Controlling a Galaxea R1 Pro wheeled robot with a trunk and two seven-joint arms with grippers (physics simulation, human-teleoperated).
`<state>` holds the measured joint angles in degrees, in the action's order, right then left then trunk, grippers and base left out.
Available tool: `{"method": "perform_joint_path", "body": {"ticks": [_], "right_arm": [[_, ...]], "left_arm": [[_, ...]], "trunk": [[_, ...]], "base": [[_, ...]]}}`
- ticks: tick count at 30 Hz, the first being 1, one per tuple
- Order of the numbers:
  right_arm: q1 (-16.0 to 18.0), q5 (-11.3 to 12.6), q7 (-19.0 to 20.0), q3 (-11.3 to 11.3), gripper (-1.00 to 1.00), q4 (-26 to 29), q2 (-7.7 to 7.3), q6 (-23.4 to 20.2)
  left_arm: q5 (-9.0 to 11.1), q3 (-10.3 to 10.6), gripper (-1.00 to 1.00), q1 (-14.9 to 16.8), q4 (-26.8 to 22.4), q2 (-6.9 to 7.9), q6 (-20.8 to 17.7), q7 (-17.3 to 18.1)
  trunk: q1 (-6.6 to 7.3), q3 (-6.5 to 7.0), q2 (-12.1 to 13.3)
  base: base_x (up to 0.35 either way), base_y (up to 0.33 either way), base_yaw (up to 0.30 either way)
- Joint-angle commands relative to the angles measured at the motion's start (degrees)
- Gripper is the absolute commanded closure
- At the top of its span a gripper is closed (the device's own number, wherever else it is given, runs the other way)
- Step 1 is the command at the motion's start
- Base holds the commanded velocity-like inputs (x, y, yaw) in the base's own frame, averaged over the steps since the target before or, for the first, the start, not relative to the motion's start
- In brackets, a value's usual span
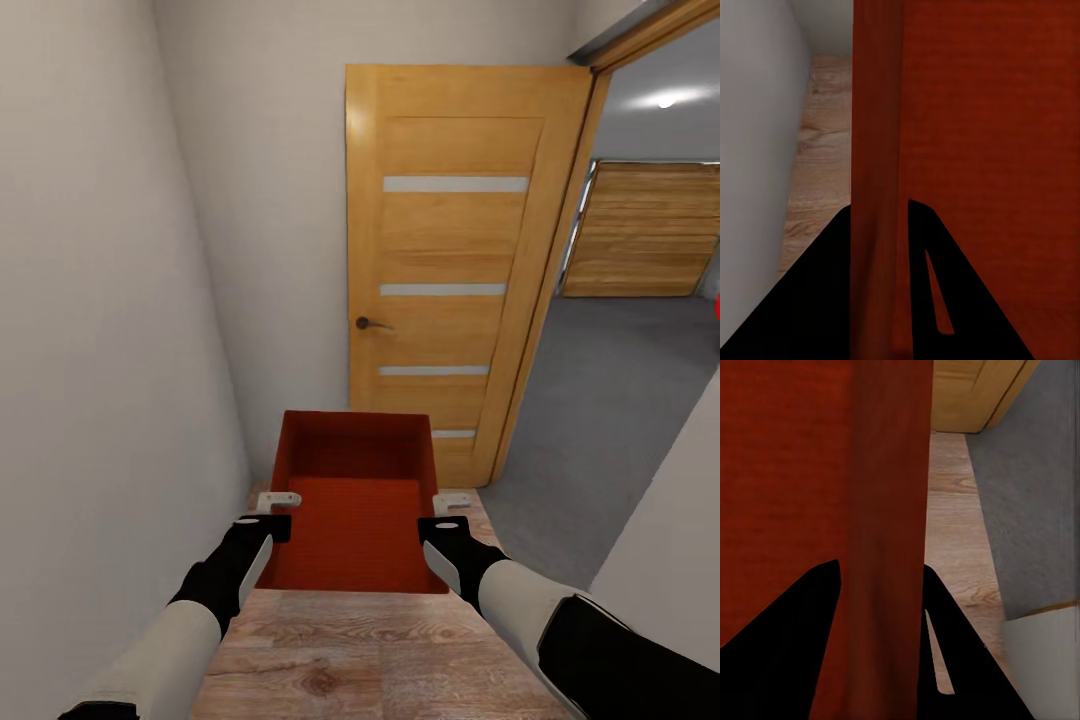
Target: Move the two storage containers from the living room to the garage. In the garage, place one container on the floor and stack the other container on top of it (either order is fine).
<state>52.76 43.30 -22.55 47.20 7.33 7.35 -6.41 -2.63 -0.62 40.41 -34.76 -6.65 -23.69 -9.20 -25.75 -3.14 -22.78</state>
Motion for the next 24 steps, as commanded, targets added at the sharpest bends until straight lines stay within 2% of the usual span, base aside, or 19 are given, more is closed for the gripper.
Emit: {"method": "perform_joint_path", "body": {"ticks": [1, 8, 24], "right_arm": [[0.07, -1.29, -0.12, 2.99, 1.00, 1.46, 0.03, 2.46], [0.07, -1.32, -0.12, 2.99, 1.00, 1.46, 0.04, 2.46], [0.07, -1.46, -0.12, 2.99, 1.00, 1.46, 0.04, 2.46]], "left_arm": [[-0.09, -0.26, 1.00, 0.02, 0.05, -1.00, -0.39, -0.03], [-0.02, -0.26, 1.00, 0.02, 0.16, -0.94, -0.39, -0.03], [-0.08, -0.20, 1.00, 0.02, 0.18, -0.91, -0.39, 0.14]], "trunk": [[-0.03, -0.13, -0.14], [-0.03, -0.13, -0.14], [-0.03, -0.13, -0.14]], "base": [[0.000, 0.000, -0.229], [0.043, 0.015, -0.239], [0.289, 0.190, -0.243]]}}
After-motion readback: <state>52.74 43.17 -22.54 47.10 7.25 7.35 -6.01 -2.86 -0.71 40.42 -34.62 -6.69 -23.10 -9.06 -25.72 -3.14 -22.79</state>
